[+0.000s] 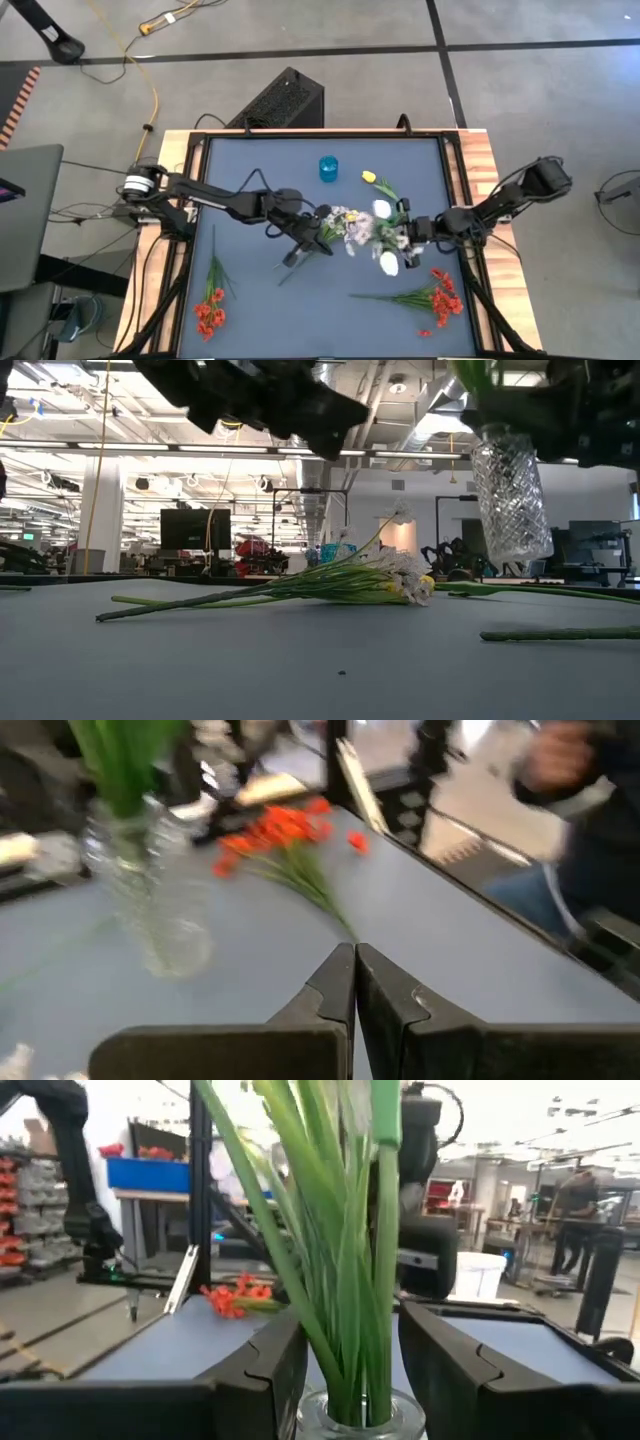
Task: Sort flowers into vase by color
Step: Put the white flowers into the transparent vase
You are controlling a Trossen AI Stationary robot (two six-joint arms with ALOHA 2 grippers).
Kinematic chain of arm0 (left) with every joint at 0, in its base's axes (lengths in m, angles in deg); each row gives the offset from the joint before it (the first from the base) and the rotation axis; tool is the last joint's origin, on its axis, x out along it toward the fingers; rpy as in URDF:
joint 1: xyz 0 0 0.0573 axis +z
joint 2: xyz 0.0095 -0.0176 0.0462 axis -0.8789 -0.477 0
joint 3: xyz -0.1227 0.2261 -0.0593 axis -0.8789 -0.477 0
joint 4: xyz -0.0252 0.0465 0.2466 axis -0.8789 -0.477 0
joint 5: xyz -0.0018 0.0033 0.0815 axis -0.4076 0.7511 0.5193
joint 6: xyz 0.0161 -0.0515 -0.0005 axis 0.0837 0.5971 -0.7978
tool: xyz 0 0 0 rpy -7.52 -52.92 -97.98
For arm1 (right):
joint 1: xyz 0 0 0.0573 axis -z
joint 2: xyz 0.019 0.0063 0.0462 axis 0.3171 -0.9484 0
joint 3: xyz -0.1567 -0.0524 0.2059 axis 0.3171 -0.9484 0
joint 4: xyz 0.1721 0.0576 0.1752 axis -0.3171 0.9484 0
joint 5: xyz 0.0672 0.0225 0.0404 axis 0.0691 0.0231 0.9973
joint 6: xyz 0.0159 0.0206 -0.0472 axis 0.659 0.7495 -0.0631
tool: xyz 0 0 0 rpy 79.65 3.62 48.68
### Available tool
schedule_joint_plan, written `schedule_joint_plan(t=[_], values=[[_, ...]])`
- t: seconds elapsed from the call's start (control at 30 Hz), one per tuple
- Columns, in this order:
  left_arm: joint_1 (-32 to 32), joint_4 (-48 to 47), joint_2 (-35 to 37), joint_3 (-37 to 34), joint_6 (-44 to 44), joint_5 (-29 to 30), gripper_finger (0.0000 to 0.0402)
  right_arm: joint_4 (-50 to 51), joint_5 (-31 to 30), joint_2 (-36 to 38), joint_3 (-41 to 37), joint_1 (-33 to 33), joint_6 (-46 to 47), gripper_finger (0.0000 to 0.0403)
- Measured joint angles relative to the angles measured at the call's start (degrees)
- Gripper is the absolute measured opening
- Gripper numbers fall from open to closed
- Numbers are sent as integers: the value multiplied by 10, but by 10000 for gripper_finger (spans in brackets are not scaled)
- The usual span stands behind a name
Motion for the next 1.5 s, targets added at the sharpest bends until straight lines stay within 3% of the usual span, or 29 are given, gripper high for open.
schedule_joint_plan(t=[0.13, 0.27, 0.57, 0.7, 0.87, 1.1, 1.33, 1.5], values=[[-12, 104, -50, 0, 36, 55, 2, -56, 5, -38, 1, 6, -4, 173], [-20, 147, -95, 0, 29, 101, 31, -56, 13, -45, 13, 5, -8, 173], [-25, 276, -174, 19, 65, 151, 174, -56, 21, -44, 35, -12, -25, 173], [-35, 282, -218, 65, 43, 165, 239, -56, 21, -41, 39, -12, -30, 173], [-42, 266, -262, 130, 34, 226, 295, -57, 21, -40, 42, -12, -27, 171], [-38, 192, -269, 177, 35, 313, 316, -57, 21, -39, 41, -15, -19, 148], [-37, 160, -269, 182, 63, 308, 316, -47, 12, -40, 41, -14, -19, 101], [-37, 176, -269, 182, 81, 307, 316, -25, -13, -39, 41, -14, 1, 92]])
